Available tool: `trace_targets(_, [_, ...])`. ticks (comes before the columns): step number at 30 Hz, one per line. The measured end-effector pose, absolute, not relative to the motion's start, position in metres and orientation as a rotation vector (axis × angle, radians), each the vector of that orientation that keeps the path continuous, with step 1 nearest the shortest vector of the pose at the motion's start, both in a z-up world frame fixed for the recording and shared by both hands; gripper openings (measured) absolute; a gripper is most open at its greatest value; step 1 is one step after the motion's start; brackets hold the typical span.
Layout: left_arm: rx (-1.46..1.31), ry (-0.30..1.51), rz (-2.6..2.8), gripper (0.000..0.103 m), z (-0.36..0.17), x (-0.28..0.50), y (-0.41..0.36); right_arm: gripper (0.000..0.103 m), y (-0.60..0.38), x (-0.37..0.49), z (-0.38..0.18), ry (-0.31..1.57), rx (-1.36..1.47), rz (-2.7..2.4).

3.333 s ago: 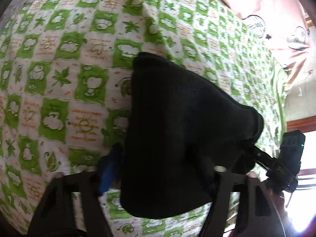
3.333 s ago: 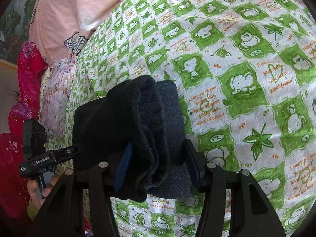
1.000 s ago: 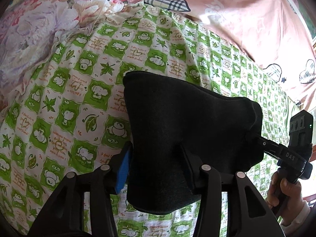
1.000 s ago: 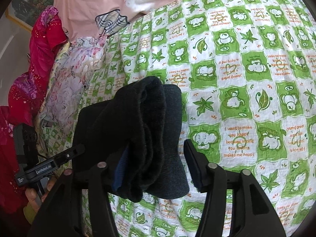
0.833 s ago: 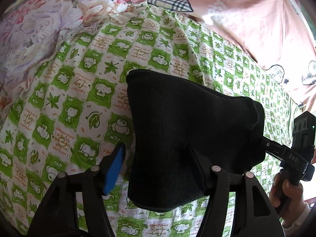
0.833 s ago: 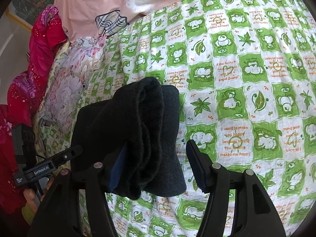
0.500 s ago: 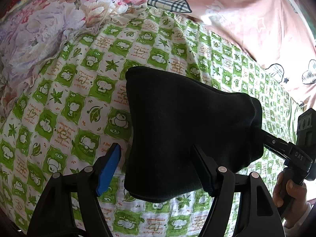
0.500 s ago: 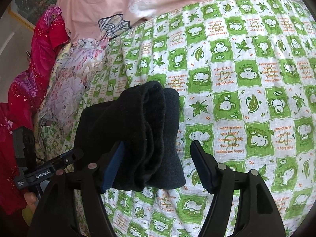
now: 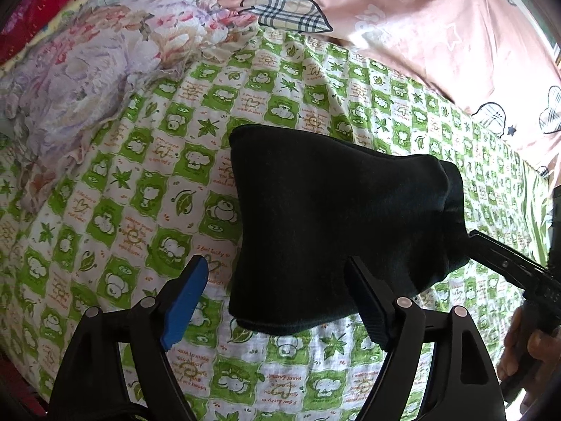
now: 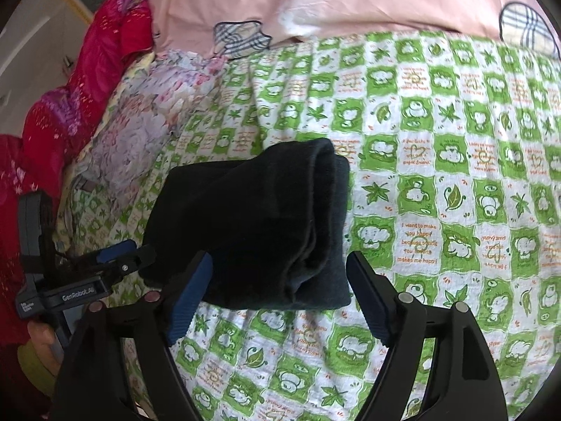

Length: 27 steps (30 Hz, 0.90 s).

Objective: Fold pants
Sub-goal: 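Set the bundle flat on the sheet and open both grippers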

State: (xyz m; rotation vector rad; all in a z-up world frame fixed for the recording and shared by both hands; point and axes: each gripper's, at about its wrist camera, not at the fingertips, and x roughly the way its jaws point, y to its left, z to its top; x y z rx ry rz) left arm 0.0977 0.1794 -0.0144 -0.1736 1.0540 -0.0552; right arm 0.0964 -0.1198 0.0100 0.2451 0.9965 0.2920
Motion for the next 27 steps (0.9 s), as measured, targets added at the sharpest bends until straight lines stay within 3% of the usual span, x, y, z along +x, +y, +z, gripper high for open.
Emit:
trace_targets(15, [-0.088, 0.982, 0.033, 0.081, -0.004, 0.054, 0.171, 0.094, -0.085, 0.051, 0.023, 0.887, 0.035, 0.319])
trace_targets(27, [-0.078, 0.938, 0.013, 0.086, 0.001, 0.032, 0.163, 0.097, -0.071, 0.027, 0.018, 0.82, -0.035, 0.326])
